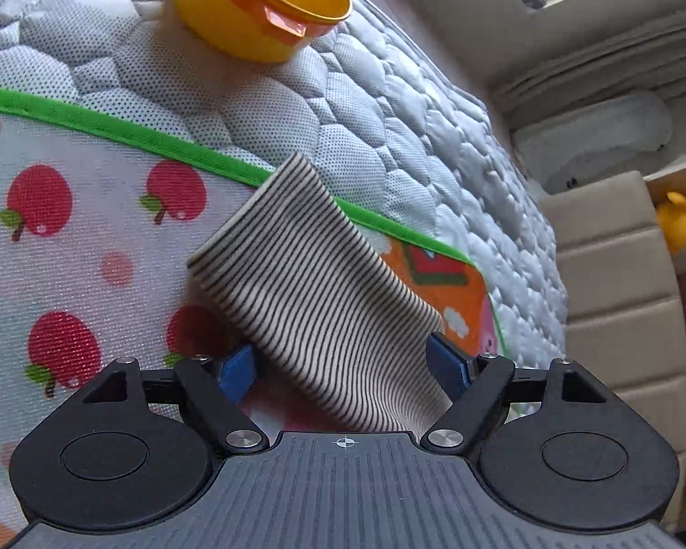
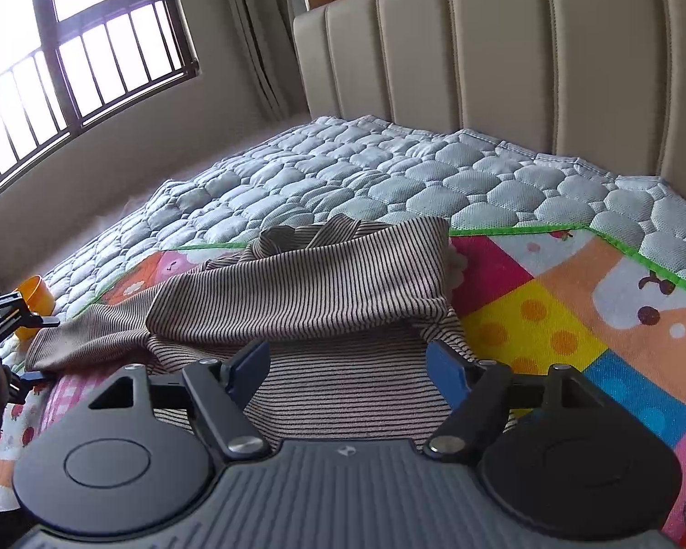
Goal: Fold clothes
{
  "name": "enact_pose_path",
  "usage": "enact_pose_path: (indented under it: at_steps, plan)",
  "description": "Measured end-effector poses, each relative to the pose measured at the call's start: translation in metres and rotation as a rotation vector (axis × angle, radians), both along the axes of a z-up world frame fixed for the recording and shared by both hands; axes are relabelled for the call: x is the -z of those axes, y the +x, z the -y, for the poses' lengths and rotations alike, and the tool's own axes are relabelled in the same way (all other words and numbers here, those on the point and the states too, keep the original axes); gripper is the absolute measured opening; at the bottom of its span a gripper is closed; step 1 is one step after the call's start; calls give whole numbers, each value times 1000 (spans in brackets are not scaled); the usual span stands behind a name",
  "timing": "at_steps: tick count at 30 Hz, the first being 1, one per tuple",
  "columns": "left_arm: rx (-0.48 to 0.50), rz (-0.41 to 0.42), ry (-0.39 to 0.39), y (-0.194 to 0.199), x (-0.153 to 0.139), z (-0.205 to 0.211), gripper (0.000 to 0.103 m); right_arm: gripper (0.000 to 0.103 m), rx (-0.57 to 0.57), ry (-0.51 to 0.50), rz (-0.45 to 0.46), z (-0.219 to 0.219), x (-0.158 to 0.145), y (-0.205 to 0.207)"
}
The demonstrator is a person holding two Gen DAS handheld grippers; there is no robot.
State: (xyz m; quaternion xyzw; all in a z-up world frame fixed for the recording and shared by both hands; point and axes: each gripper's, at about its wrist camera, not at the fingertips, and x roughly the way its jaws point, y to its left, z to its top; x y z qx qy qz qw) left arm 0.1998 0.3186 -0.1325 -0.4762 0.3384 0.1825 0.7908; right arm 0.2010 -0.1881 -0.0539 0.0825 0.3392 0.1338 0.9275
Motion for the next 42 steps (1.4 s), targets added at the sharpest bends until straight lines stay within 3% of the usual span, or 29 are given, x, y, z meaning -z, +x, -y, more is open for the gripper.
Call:
enact_pose_path:
  at_steps: [2,4,5,7,10,13,17,21,30,36,42]
  plan:
    - [57,-51,186,14,-13,18,67,76,10,23,1,4,-3,0]
    - [105,-119,370,27,-24,33,24,76,22,62,13,11,-10,-1]
    - [111,-134,419,31,-30,37,19,76,29,78,22,14,-14,-1]
    - [85,-123,426,34,-45,40,10,76,51,103,48,24,-23,-2]
    - [72,-75,442,41,-80,51,10,76,97,148,89,43,-36,-1]
    - [128,-8,502,52,-129,78,10,76,159,200,123,67,-47,-1]
    - [219,81,567,65,-179,133,10,76,233,292,140,99,-56,-2]
    - [330,144,589,75,-203,201,10,76,287,353,167,126,-64,-5]
    - [550,174,549,105,-186,332,13,78,366,463,176,174,-64,-6]
    - [644,159,548,106,-177,378,34,79,348,471,126,179,-49,6]
    - [641,134,532,87,-170,375,52,81,301,467,54,167,-31,17]
